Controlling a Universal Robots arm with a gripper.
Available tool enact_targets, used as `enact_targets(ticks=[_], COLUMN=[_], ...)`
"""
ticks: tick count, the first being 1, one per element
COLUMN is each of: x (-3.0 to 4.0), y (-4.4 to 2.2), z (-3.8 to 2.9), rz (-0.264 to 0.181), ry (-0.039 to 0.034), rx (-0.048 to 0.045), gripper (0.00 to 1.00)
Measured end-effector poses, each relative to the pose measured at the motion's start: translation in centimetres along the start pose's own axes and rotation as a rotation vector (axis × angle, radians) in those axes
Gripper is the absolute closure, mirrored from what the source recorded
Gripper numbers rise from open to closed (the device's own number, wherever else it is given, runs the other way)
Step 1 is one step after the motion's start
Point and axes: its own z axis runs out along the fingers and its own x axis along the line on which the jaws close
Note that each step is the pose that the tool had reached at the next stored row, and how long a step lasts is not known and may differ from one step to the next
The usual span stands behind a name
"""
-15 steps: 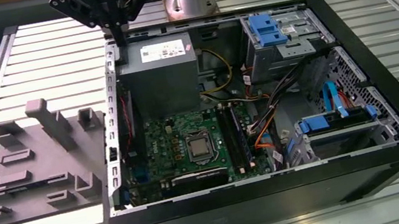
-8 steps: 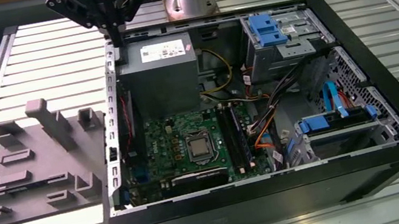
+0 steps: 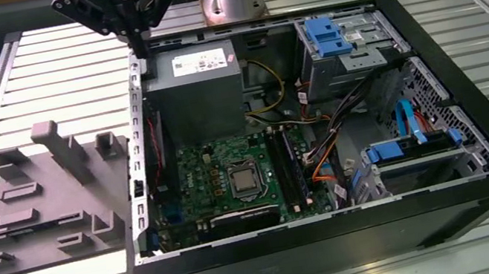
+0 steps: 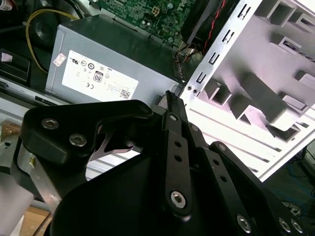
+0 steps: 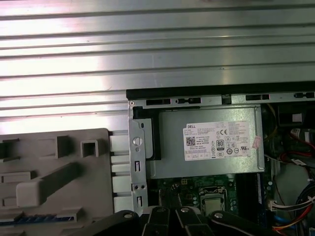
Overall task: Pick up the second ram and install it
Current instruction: 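Reach for the second ram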
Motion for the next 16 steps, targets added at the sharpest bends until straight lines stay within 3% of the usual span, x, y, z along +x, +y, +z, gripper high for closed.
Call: enact_targets(ticks=[16], x=[0.73], y=[-0.06], z=[-0.02], rz=[0.0], ry=[0.0], rx=[0.0], gripper=[0.89])
